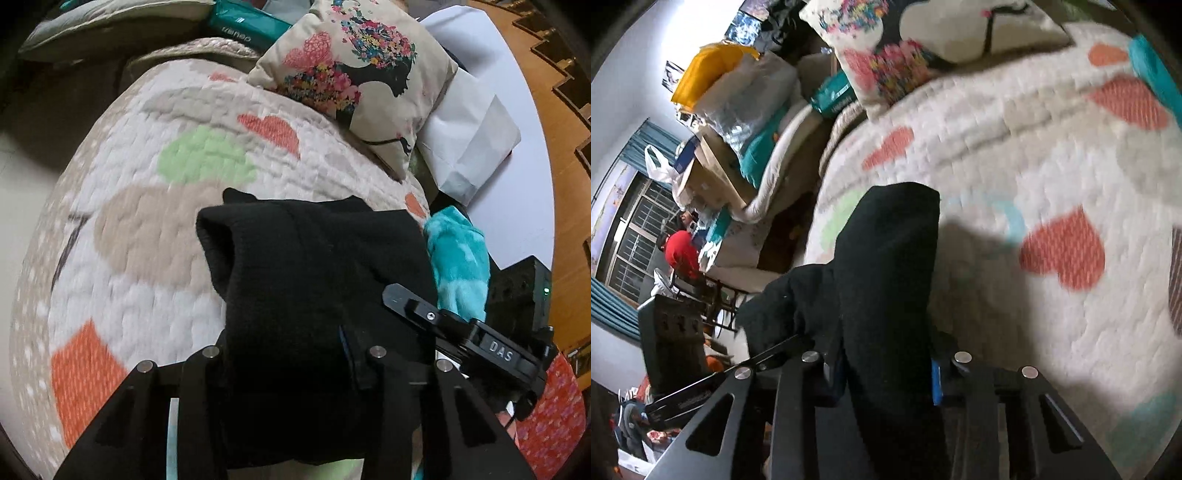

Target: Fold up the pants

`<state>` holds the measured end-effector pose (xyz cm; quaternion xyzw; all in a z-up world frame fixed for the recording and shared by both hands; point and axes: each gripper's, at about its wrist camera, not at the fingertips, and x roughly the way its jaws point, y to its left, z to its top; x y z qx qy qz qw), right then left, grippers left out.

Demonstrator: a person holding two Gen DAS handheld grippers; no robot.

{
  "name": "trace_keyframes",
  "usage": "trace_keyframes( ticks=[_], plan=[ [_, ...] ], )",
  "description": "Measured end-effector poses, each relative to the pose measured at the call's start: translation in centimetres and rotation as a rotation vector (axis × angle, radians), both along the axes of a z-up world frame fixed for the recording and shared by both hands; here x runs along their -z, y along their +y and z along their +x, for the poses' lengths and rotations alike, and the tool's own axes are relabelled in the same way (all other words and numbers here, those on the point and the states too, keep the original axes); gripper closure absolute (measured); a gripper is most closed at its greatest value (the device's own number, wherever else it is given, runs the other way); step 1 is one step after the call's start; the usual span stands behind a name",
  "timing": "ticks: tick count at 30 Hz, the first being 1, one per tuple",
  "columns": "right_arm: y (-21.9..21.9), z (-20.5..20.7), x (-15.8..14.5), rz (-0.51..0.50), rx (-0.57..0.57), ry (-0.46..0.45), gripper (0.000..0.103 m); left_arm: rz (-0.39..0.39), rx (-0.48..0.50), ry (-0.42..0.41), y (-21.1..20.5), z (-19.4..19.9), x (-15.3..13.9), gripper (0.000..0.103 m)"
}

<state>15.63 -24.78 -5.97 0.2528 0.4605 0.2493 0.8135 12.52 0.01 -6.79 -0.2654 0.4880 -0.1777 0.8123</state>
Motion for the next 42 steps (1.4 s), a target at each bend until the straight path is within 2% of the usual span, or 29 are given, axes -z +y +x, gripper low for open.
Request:
trace_keyframes(
  ticks=[3,5,6,8,9,12,14,17,21,23,26,29,35,38,40,42],
  plan=[
    [-0.1,1.7,0.0,-0.006,0.02,-0.004,0.067,0.057,-0.052,0.036,0.2,1.5,1.0,0.054],
    [-0.3,2.5,0.8,-0.03,0.025,0.013,0.061,0.099,-0.082,0.068,0.9,1.8,1.7,0.046],
    [-0.3,2.8,1.3,-0.058,0.04,0.02,0.055,0.07,-0.08,0.092,1.5,1.8,1.9,0.039],
    [-0.7,2.9,2.2,-0.089,0.079,0.027,0.045,-0.003,-0.082,0.126,2.6,1.9,2.0,0.039],
    [-1.2,2.8,2.4,-0.081,0.093,0.027,0.044,-0.023,-0.093,0.125,3.3,1.7,1.7,0.039],
    [-2.4,2.3,2.1,-0.079,0.133,0.02,0.043,-0.02,-0.153,0.094,4.8,1.2,0.5,0.039],
    [-2.9,1.3,0.9,-0.127,0.175,-0.018,0.043,-0.012,-0.206,0.072,5.6,0.7,0.0,0.038],
    [-3.3,-1.2,-1.2,-0.143,0.237,-0.087,0.043,0.0,-0.21,0.088,5.4,0.9,0.3,0.039],
    [-1.2,-3.3,-1.6,-0.086,0.133,-0.095,0.042,0.068,-0.169,0.159,3.8,1.3,2.3,0.037],
    [0.3,-3.8,-0.8,-0.1,0.07,-0.08,0.042,0.071,-0.173,0.154,3.7,1.3,2.5,0.034],
    [0.8,-3.7,0.7,-0.144,0.055,-0.04,0.042,0.072,-0.165,0.149,4.0,0.8,1.6,0.033],
    [0.3,-4.3,-0.6,-0.153,0.069,-0.06,0.042,0.138,-0.162,0.078,4.1,-0.3,-0.3,0.033],
    [-0.5,-8.9,-3.3,-0.274,0.118,-0.142,0.038,0.397,-0.202,-0.141,3.2,-5.3,-4.8,0.032],
    [-1.0,-11.5,-3.5,-0.279,0.134,-0.143,0.036,0.483,-0.255,-0.289,2.3,-8.8,-6.8,0.018],
    [-0.9,-12.9,-3.5,-0.286,0.124,-0.146,0.035,0.581,-0.312,-0.41,1.5,-11.4,-8.4,0.009],
    [-0.7,-13.8,-3.3,-0.313,0.113,-0.161,0.034,0.669,-0.357,-0.471,0.8,-13.0,-9.3,0.001]
  ],
)
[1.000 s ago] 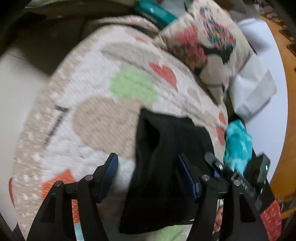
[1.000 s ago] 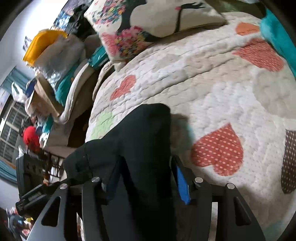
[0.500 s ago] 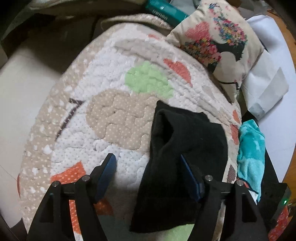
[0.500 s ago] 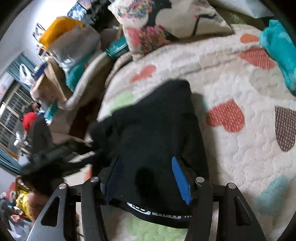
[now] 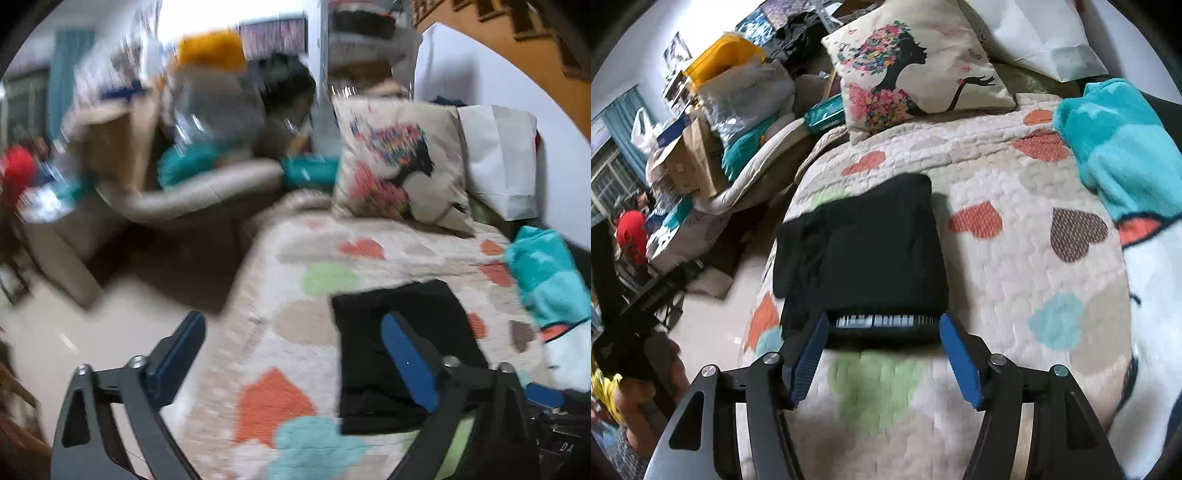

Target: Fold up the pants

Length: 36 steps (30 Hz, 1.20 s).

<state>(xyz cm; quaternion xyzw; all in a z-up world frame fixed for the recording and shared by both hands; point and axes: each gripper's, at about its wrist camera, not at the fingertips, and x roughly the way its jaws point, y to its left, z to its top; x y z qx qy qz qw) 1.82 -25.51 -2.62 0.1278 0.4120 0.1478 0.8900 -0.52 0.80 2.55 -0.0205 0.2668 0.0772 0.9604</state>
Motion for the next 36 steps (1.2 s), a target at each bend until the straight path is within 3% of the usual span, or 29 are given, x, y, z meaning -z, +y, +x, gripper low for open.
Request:
trace_keyframes(
  ticks=[2,4,9,13,25,36],
  plan=[
    [0.4,-0.7,0.1,-0.047,-0.002,-0.021,0.034,0.032,-0.038,-0.049,-0.3,-1.7,-0.5,0.0],
    [0.8,-0.9,0.0,-0.066,-0.006,-0.033,0.034,-0.021,-0.015,-0.064,0.0,-2.8,-0.4,0.0],
    [2.1,-1.4,0.0,-0.133,-0.013,-0.072,0.031,-0.096,0.04,0.091,0.5,-1.3,1.7,0.0],
    [3.0,-1.4,0.6,-0.183,-0.021,-0.077,0.029,-0.072,0.032,0.178,0.1,-0.4,3.6,0.0],
    [3.2,0.0,3.1,-0.183,-0.001,-0.008,0.027,-0.165,0.097,0.283,-1.1,0.7,5.6,0.0],
    [2.1,0.6,3.5,-0.154,0.043,0.021,0.026,-0.148,0.14,0.299,-2.2,0.6,5.9,0.0]
  ],
)
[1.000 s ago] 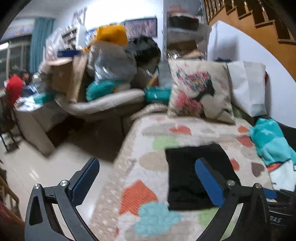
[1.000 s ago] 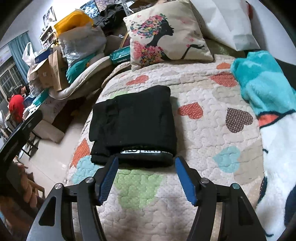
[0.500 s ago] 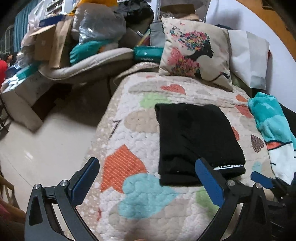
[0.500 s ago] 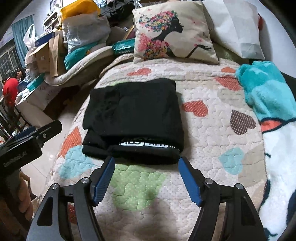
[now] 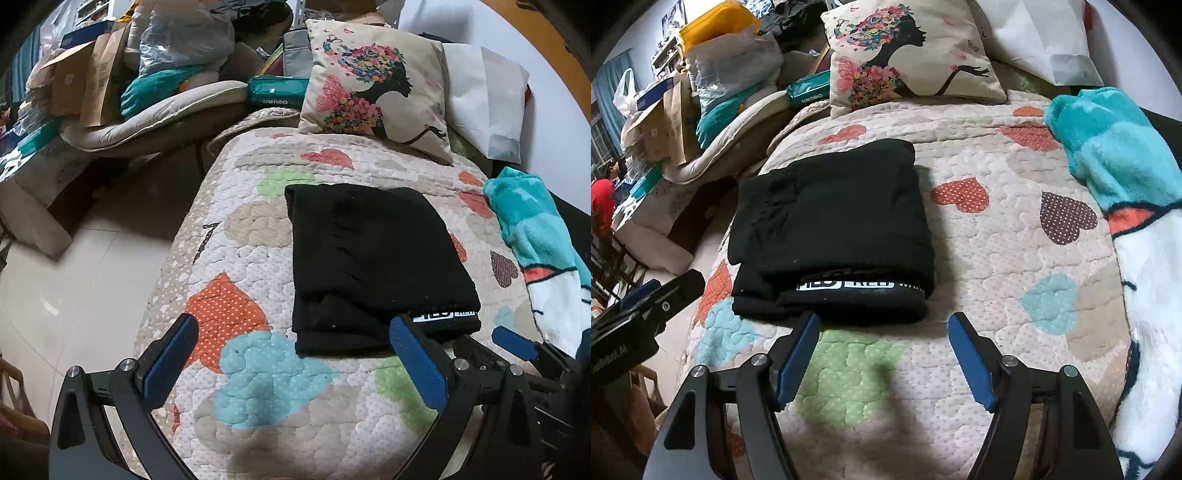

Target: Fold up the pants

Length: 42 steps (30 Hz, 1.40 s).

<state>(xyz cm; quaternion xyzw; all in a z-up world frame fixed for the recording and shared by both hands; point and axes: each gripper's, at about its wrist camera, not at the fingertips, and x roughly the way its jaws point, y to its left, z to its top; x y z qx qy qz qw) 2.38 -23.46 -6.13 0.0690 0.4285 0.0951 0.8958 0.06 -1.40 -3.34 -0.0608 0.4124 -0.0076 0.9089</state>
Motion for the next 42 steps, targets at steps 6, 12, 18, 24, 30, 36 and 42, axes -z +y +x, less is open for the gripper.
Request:
trace_keyframes(
  ticks=[6,12,18,24,30,36,42],
  plan=[
    [0.2,-0.1,0.1,-0.006,-0.005,0.001,0.025,-0.002,0.003,0.003,0.0,-0.1,0.0,0.0],
    [0.2,0.0,0.3,-0.007,-0.003,0.005,0.025,0.002,0.007,0.02,0.0,0.1,0.3,0.0],
    [0.3,0.0,0.3,-0.008,-0.004,0.008,0.024,0.006,0.01,0.031,-0.2,0.1,0.6,0.0],
    [0.2,0.0,0.3,-0.006,-0.003,0.01,0.024,-0.002,0.016,0.049,0.0,0.5,0.7,0.0],
    [-0.3,0.1,-0.4,-0.002,0.009,-0.012,0.024,-0.07,-0.022,0.107,2.1,1.7,0.8,0.0],
    [-2.2,1.7,-3.7,0.074,0.021,-0.028,0.023,-0.225,-0.044,0.189,4.2,4.8,0.2,0.0],
    [-2.7,7.7,-4.3,0.121,-0.01,0.03,0.018,-0.351,-0.039,0.278,4.1,9.8,3.1,0.0]
  ],
)
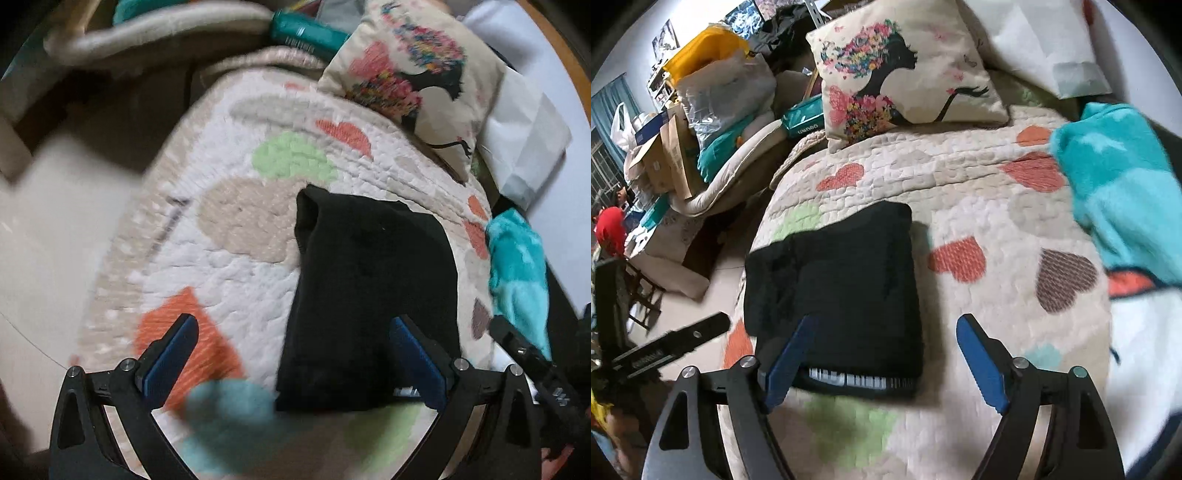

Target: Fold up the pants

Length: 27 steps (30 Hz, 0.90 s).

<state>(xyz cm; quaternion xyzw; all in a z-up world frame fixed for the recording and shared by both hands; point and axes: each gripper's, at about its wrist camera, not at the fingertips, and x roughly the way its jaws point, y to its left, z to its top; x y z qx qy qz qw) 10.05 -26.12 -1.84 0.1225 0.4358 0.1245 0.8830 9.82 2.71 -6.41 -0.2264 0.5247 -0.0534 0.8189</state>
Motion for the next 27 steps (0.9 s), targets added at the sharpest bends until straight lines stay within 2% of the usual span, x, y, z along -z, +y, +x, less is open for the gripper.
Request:
trace_keyframes(
  ticks=[2,3,4,6,7,8,9,10,11,13,15,16,18,20,21,22,23,25,26,27],
  plan=[
    [0.0,2.2,1.1,0.03,-0.016,0.015,0.018,-0.061,0.01,0.054,-0.2,1.3,1.9,0.001],
    [0.0,3.1,1.8,0.053,-0.022,0.031,0.018,-0.093,0.027,0.081,-0.4,1.9,2.9,0.005],
    [-0.2,4.4,2.8,0.092,-0.025,0.057,0.018,-0.099,0.033,0.088,-0.6,2.2,3.3,0.005],
    [-0.4,5.9,4.1,0.158,-0.029,0.095,0.018,-0.084,0.048,0.042,-1.1,2.4,3.1,0.005],
    [-0.5,6.9,5.1,0.199,-0.038,0.12,0.018,-0.093,0.073,0.025,-1.5,2.6,2.9,0.009],
    [-0.4,7.4,5.7,0.217,-0.047,0.136,0.018,-0.111,0.092,0.015,-1.9,2.9,2.7,0.019],
    [-0.3,8.0,6.4,0.227,-0.055,0.151,0.02,-0.123,0.109,0.012,-2.2,3.2,2.6,0.047],
    [-0.2,8.5,7.0,0.232,-0.059,0.166,0.022,-0.123,0.13,0.024,-2.7,3.5,2.6,0.061],
    [-0.1,9.0,7.6,0.252,-0.068,0.177,0.026,-0.115,0.132,0.03,-2.9,3.8,2.6,0.062],
    [-0.1,9.4,8.0,0.299,-0.081,0.174,0.045,-0.11,0.121,0.024,-3.1,4.1,2.4,0.066],
    [0.2,9.6,7.6,0.306,-0.086,0.174,0.062,-0.093,0.127,0.0,-3.4,4.5,1.5,0.069],
    [0.5,9.6,7.1,0.29,-0.103,0.158,0.065,-0.08,0.131,-0.016,-3.6,4.8,1.0,0.069],
    [1.1,9.6,5.9,0.256,-0.122,0.116,0.069,-0.04,0.13,-0.058,-3.7,5.5,0.2,0.07],
    [1.0,10.0,5.0,0.27,-0.119,0.085,0.071,-0.026,0.116,-0.078,-3.4,6.0,0.0,0.07],
    [1.0,10.3,4.5,0.275,-0.117,0.065,0.071,-0.029,0.104,-0.071,-3.2,6.5,0.3,0.069],
    [1.1,10.5,4.1,0.264,-0.119,0.049,0.071,-0.029,0.097,-0.059,-3.0,6.9,0.7,0.062],
    [1.4,10.8,4.0,0.242,-0.121,0.041,0.07,-0.015,0.085,-0.039,-2.7,7.2,1.2,0.058],
    [1.8,11.2,4.2,0.169,-0.107,0.046,0.06,0.006,0.059,-0.023,-1.9,7.4,1.9,0.036],
    [1.8,11.1,4.5,0.129,-0.086,0.054,0.046,0.005,0.056,-0.021,-1.6,7.3,1.9,0.036],
    [1.5,10.9,4.7,0.12,-0.072,0.053,0.037,0.015,0.057,-0.019,-1.6,7.1,1.6,0.036]
  ],
)
